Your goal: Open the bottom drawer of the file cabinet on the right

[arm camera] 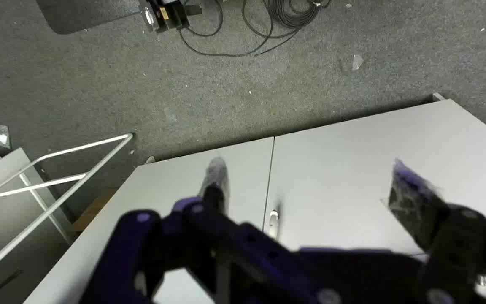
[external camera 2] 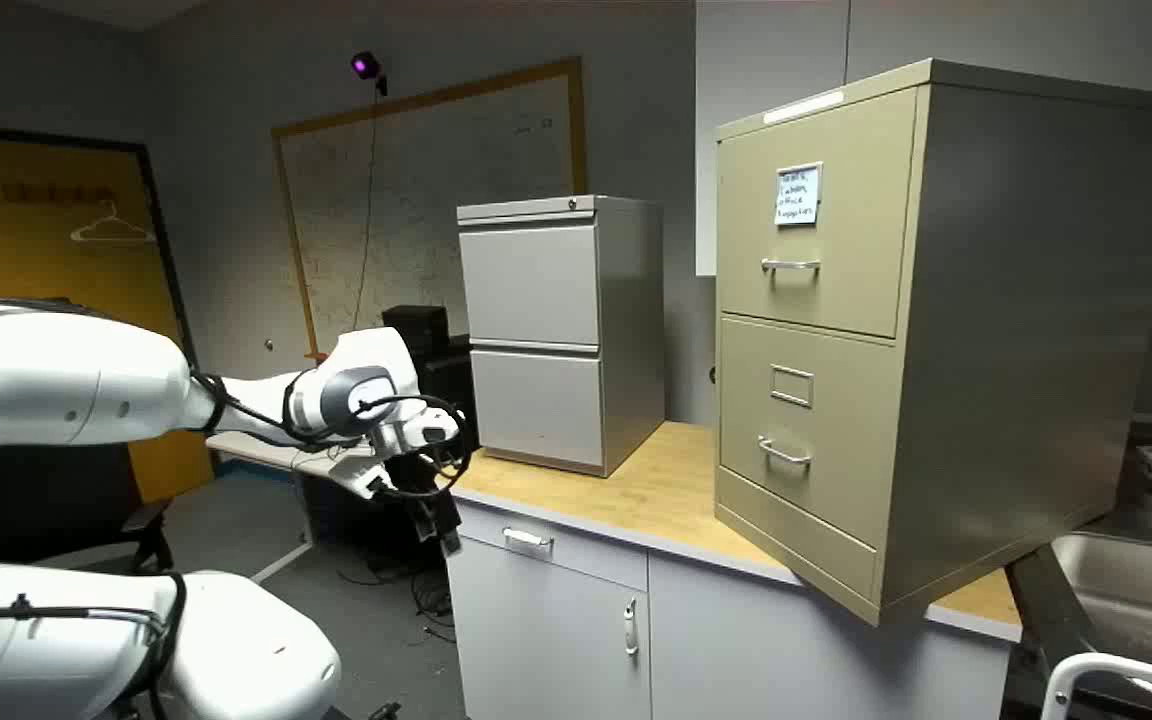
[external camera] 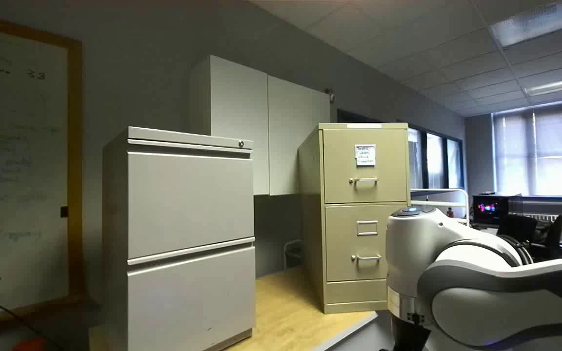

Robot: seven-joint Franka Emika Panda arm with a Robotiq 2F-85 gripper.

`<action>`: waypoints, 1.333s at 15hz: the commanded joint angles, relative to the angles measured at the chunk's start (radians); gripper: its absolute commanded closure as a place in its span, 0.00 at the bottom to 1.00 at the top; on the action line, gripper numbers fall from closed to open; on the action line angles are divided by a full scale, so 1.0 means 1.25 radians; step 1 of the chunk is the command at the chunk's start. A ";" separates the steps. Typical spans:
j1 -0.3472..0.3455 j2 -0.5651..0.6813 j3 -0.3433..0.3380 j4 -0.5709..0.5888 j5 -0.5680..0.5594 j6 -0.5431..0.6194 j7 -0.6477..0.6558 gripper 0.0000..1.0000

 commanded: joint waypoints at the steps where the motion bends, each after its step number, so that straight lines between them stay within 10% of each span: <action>1: 0.005 0.002 -0.006 -0.003 -0.005 -0.004 0.004 0.00; 12: -0.005 0.013 -0.006 -0.005 -0.018 0.000 0.003 0.00; 20: -0.139 0.031 -0.098 0.045 -0.101 0.154 -0.010 0.00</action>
